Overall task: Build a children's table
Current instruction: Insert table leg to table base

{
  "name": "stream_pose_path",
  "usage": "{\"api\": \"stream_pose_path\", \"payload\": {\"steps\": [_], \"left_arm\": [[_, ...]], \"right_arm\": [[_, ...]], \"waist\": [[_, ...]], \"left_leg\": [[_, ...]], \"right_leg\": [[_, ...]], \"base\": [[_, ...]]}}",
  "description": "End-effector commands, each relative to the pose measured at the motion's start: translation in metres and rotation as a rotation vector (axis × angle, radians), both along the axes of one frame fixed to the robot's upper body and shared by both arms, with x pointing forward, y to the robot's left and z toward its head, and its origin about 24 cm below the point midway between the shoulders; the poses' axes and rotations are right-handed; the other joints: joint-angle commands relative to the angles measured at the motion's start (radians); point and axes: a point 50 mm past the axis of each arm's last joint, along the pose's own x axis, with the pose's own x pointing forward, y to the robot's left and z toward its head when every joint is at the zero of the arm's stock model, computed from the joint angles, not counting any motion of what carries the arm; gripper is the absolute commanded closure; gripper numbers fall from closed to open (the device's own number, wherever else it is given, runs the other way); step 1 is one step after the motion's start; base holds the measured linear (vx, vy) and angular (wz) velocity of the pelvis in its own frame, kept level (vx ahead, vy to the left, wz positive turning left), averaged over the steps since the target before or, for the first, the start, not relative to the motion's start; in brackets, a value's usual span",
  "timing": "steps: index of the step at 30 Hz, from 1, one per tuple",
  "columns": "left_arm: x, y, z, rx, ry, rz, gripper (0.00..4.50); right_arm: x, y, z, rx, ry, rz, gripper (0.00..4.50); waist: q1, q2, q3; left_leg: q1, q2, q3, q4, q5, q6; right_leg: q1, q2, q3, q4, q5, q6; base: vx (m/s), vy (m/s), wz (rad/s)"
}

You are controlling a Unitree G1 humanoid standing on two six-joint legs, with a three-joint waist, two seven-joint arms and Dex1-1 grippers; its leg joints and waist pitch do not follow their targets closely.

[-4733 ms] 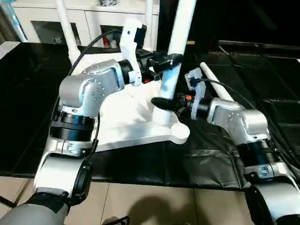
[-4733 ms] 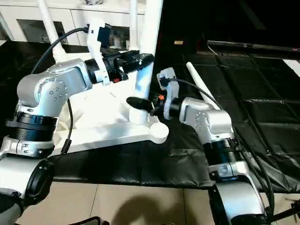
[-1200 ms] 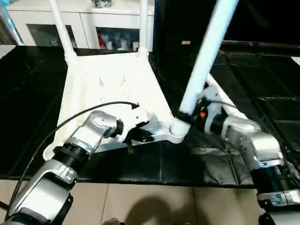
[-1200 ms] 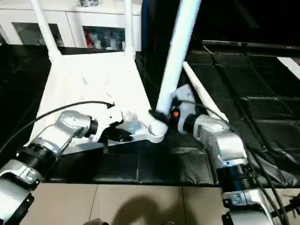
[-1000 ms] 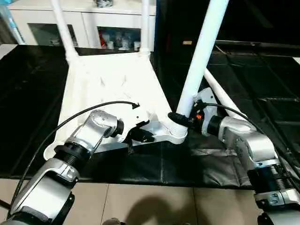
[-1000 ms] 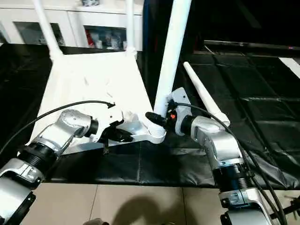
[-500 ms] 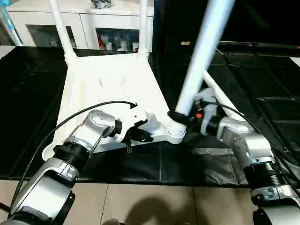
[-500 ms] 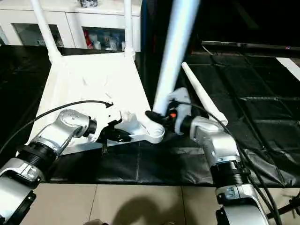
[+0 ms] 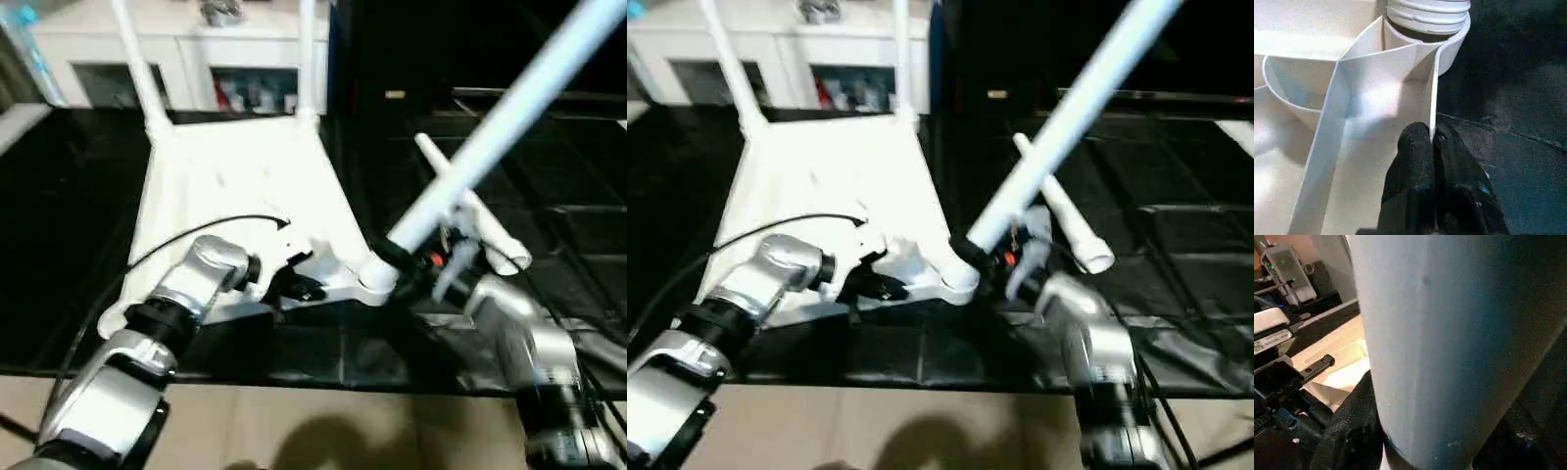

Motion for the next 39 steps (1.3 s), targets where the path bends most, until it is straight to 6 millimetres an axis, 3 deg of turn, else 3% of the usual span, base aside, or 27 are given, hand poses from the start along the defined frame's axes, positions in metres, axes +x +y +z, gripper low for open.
{"api": "stream_pose_path", "payload": {"steps": [1,3,5,7,8,9,10,11,12,13,15,17,19,22,28,39], "left_arm": [[0.019,0.006,0.028,-0.027,-0.111,0.068,4.50],[0.019,0.006,0.028,-0.024,-0.114,0.074,4.50],[0.021,0.006,0.028,-0.018,-0.122,0.084,4.50],[0.021,0.007,0.028,-0.016,-0.124,0.086,4.50],[0.021,0.007,0.028,-0.019,-0.125,0.092,4.50],[0.021,0.007,0.028,-0.019,-0.125,0.092,4.50],[0.021,0.008,0.028,-0.021,-0.125,0.095,4.50],[0.020,0.009,0.027,-0.022,-0.126,0.097,4.50],[0.020,0.009,0.027,-0.022,-0.126,0.096,4.50],[0.020,0.010,0.028,-0.018,-0.131,0.086,4.50],[0.019,0.010,0.029,-0.018,-0.135,0.060,4.50],[0.016,0.010,0.031,-0.025,-0.135,0.008,4.50],[0.015,0.009,0.033,-0.026,-0.135,-0.032,4.50],[0.012,0.007,0.037,-0.006,-0.136,-0.136,4.50],[0.014,0.001,0.041,0.040,-0.142,-0.201,4.50],[0.018,-0.003,0.039,0.057,-0.133,-0.192,4.50]], "right_arm": [[-0.021,-0.001,-0.035,-0.217,0.112,0.064,2.60],[-0.023,0.000,-0.036,-0.273,0.095,0.091,2.60],[-0.024,0.005,-0.035,-0.318,0.083,0.154,2.60],[-0.024,0.007,-0.035,-0.331,0.081,0.172,2.60],[-0.024,0.009,-0.034,-0.344,0.077,0.192,2.60],[-0.024,0.009,-0.034,-0.344,0.077,0.192,2.60],[-0.022,0.012,-0.034,-0.352,0.076,0.218,2.60],[-0.020,0.015,-0.033,-0.356,0.077,0.250,2.60],[-0.019,0.016,-0.033,-0.356,0.077,0.254,2.60],[-0.015,0.019,-0.032,-0.354,0.075,0.281,2.60],[-0.010,0.021,-0.030,-0.338,0.072,0.298,2.60],[-0.005,0.024,-0.026,-0.295,0.071,0.317,2.60],[-0.002,0.026,-0.024,-0.273,0.070,0.346,2.60],[0.001,0.028,-0.023,-0.285,0.078,0.452,2.60],[-0.004,0.032,-0.028,-0.327,0.088,0.593,2.60],[-0.010,0.037,-0.034,-0.320,0.097,0.668,2.60]], "waist": [[-0.003,-0.001,-0.065],[-0.004,0.003,-0.066],[-0.004,-0.010,-0.064],[-0.004,-0.005,-0.063],[-0.006,-0.022,-0.064],[-0.003,-0.016,-0.065],[-0.001,-0.022,-0.064],[-0.002,-0.037,-0.065],[-0.001,-0.030,-0.063],[-0.005,-0.041,-0.060],[-0.008,-0.040,-0.059],[-0.013,-0.047,-0.058],[-0.014,-0.047,-0.059],[-0.013,-0.051,-0.059],[-0.003,-0.046,-0.064],[0.004,-0.044,-0.061]], "left_leg": [[0.015,0.009,-0.003,-0.074,-0.310,-0.007],[0.015,0.007,-0.003,-0.073,-0.309,-0.005],[0.016,0.008,-0.002,-0.074,-0.315,0.003],[0.014,0.008,-0.003,-0.075,-0.314,0.006],[0.013,0.010,-0.002,-0.075,-0.312,0.011],[0.012,0.009,-0.004,-0.075,-0.304,0.011],[0.010,0.009,-0.003,-0.075,-0.293,0.017],[0.007,0.011,-0.003,-0.076,-0.277,0.022],[0.009,0.012,-0.004,-0.077,-0.283,0.020],[0.011,0.013,-0.002,-0.078,-0.302,0.019],[0.012,0.013,-0.006,-0.080,-0.329,0.013],[0.013,0.014,-0.008,-0.081,-0.347,0.008],[0.015,0.015,-0.009,-0.082,-0.359,0.003],[0.012,0.019,-0.008,-0.084,-0.353,0.001],[0.011,0.021,-0.001,-0.082,-0.292,0.007],[0.016,0.022,-0.003,-0.084,-0.325,0.003]], "right_leg": [[0.046,-0.051,0.034,-0.095,-0.380,-0.172],[0.045,-0.051,0.033,-0.095,-0.394,-0.165],[0.043,-0.051,0.033,-0.098,-0.420,-0.162],[0.044,-0.052,0.033,-0.099,-0.432,-0.154],[0.043,-0.052,0.033,-0.101,-0.432,-0.151],[0.045,-0.054,0.033,-0.095,-0.428,-0.153],[0.044,-0.055,0.033,-0.095,-0.434,-0.149],[0.046,-0.057,0.033,-0.094,-0.442,-0.144],[0.042,-0.058,0.032,-0.095,-0.453,-0.142],[0.038,-0.057,0.032,-0.101,-0.479,-0.135],[0.036,-0.061,0.030,-0.104,-0.516,-0.125],[0.034,-0.061,0.029,-0.107,-0.531,-0.118],[0.033,-0.063,0.030,-0.107,-0.531,-0.120],[0.035,-0.062,0.034,-0.099,-0.466,-0.148],[0.043,-0.059,0.039,-0.078,-0.292,-0.217],[0.044,-0.062,0.038,-0.084,-0.344,-0.217]], "base": [[0.000,0.000,0.00],[0.000,0.000,0.00],[0.000,0.000,0.00],[0.000,0.000,0.00],[0.000,0.000,0.00],[0.000,0.000,0.00],[0.000,0.000,0.00],[0.000,0.000,0.00],[0.000,0.000,0.00],[0.000,0.000,0.00],[0.000,0.000,0.00],[0.000,0.000,0.00],[0.000,0.000,0.00],[0.000,0.000,0.00],[0.000,0.000,0.00],[0.000,0.000,0.00]]}}
